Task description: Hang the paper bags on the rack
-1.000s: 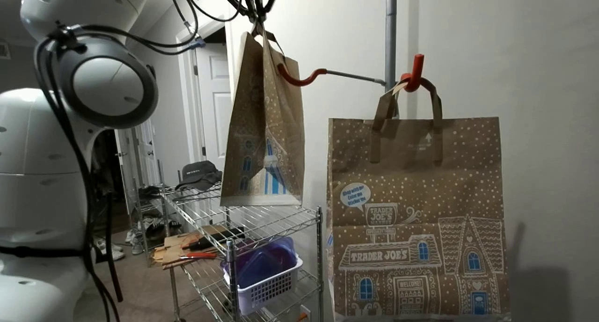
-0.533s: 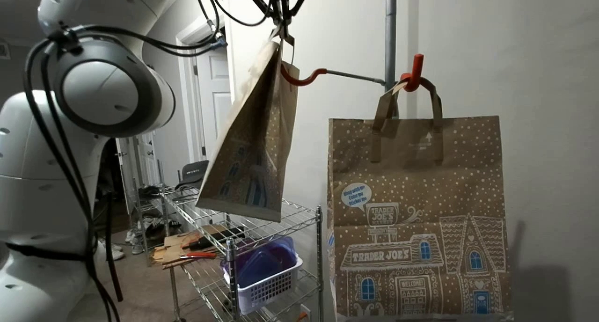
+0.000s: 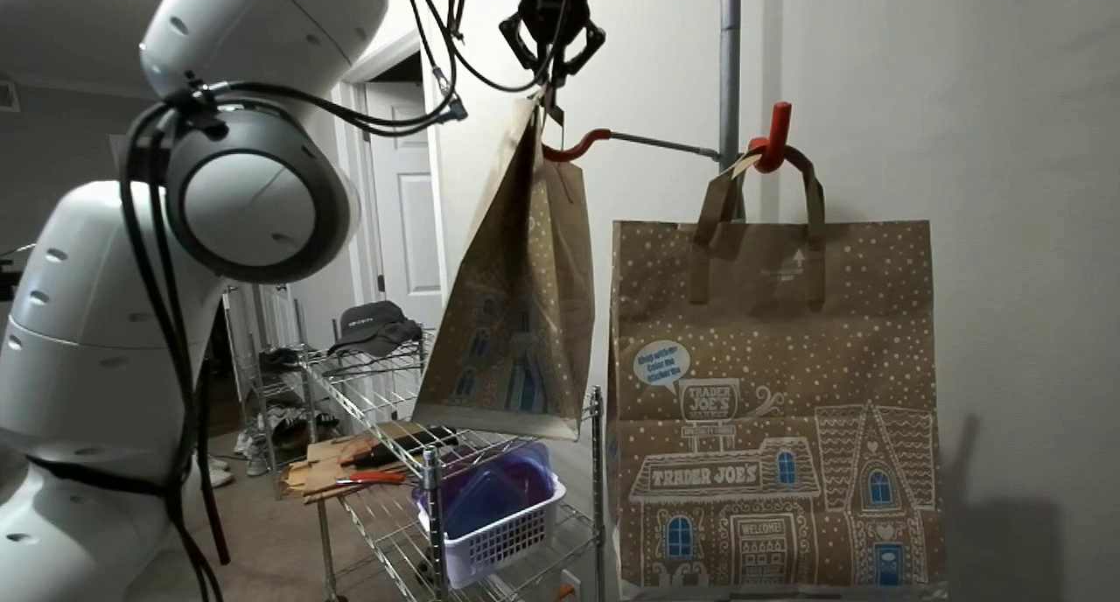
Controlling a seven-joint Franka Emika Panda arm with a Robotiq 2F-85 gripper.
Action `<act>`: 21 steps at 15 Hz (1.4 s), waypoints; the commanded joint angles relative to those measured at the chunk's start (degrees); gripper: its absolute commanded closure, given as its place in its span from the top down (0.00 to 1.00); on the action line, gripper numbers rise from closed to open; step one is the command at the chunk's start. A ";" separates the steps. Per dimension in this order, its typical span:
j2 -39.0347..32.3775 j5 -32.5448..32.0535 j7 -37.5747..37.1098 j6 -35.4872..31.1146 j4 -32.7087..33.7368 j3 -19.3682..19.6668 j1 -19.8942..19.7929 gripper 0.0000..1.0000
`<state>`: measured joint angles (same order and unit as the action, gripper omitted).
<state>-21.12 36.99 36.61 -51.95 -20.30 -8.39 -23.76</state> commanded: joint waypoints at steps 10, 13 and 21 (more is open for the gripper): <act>1.47 -0.73 2.06 13.06 0.29 0.33 -4.10 0.05; 2.11 0.02 -1.08 10.97 0.31 0.23 -3.19 0.05; 2.67 -1.76 -6.51 4.96 0.31 0.82 -0.01 0.05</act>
<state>-19.42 36.73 31.47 -44.76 -19.99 -8.11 -25.00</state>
